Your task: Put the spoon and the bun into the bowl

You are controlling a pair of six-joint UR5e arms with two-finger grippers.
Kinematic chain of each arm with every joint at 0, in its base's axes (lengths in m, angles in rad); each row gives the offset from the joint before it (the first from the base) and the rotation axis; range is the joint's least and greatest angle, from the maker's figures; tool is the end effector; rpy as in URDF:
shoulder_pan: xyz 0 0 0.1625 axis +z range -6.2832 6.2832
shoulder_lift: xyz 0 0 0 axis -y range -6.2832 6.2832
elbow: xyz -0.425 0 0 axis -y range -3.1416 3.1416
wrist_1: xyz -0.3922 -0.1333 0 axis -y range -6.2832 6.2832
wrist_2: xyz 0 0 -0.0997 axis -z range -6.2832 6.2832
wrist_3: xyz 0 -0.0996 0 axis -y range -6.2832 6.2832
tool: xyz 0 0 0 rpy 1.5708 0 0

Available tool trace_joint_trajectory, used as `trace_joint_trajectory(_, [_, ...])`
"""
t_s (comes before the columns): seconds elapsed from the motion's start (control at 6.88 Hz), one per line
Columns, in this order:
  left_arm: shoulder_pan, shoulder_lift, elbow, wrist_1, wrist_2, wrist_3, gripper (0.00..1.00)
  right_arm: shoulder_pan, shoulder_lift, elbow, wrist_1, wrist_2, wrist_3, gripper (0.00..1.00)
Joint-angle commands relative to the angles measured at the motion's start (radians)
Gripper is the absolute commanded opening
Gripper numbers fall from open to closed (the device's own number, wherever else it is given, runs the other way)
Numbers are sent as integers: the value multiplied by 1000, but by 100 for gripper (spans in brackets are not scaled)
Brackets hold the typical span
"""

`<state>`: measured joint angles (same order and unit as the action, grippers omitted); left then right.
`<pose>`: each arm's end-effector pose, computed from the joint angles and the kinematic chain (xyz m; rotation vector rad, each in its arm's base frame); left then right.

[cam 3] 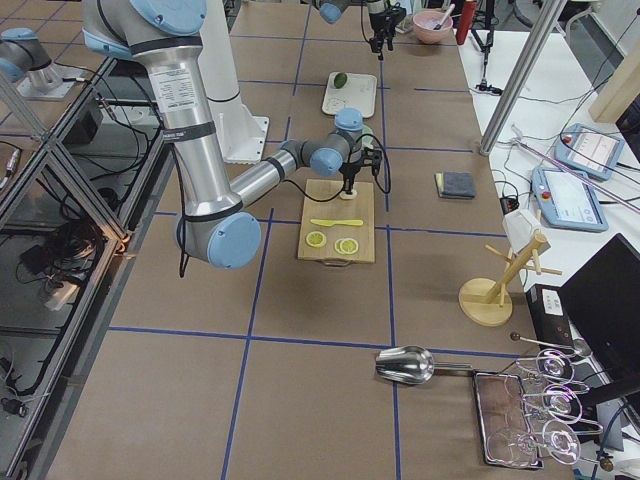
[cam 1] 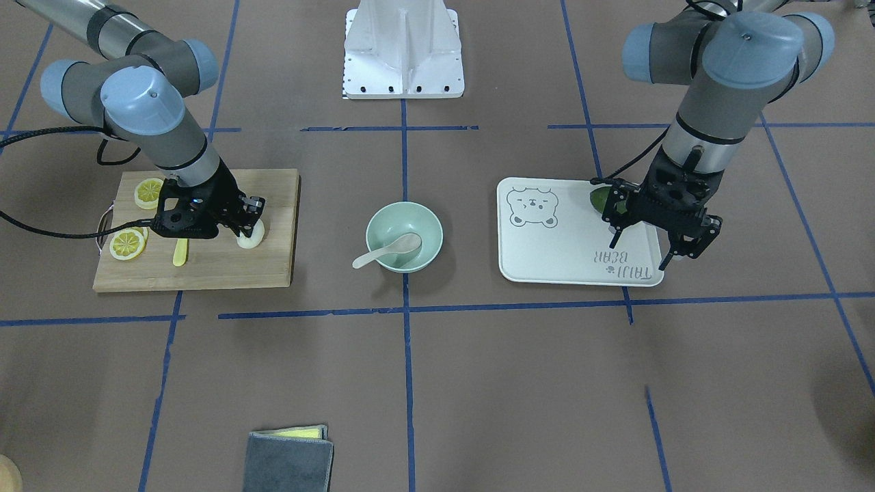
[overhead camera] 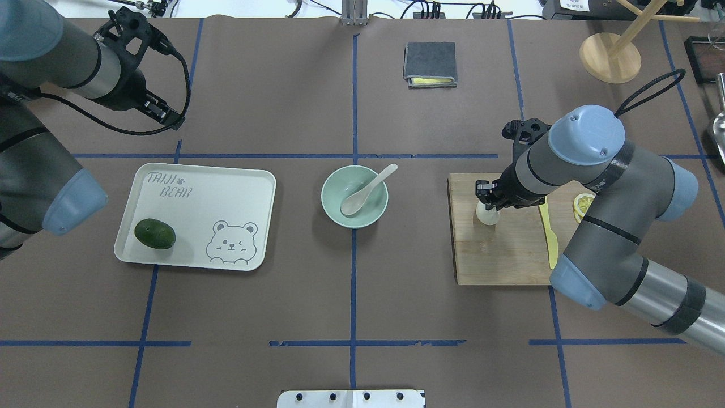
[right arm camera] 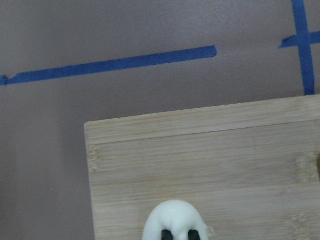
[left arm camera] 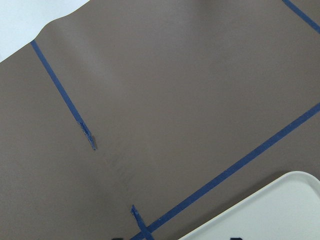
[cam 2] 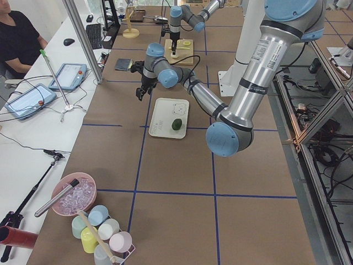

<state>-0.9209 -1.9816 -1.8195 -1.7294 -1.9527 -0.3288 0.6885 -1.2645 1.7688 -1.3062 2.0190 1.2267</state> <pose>0.2957 -0.5481 0.3022 0.5483 0.7036 0.4559 -0.4104 -0.4544 0.3734 0.0028 -0.8671 0.1503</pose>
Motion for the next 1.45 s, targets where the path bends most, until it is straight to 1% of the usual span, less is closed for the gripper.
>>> trace_joint_trajectory(0.0, [-6,7,-24,2,-2,4,77,11,95,5,-4,23,112,0])
trace_joint_trajectory(0.15, [-19,61,-61,1,-6,16,77,10,187,-23,-17,17,188,0])
trace_joint_trajectory(0.29, [-27,82,-76,-1,-8,17,77,3,294,-91,-12,17,268,0])
trace_joint_trajectory(0.44, [-27,83,-76,-2,-8,17,77,2,392,-173,-5,15,336,0])
trace_joint_trajectory(0.58, [-27,81,-76,-3,-6,16,80,-21,446,-214,1,4,341,0])
trace_joint_trajectory(0.87, [-27,81,-72,-3,-6,16,80,-62,468,-227,1,-64,350,0])
trace_joint_trajectory(1.02, [-27,81,-73,-3,-6,16,80,-73,476,-250,5,-72,350,3])
trace_joint_trajectory(1.16, [-27,81,-73,-3,-5,14,81,-90,468,-268,43,-77,349,86])
trace_joint_trajectory(1.31, [-27,81,-73,-3,-5,14,81,-98,464,-284,64,-91,350,89])
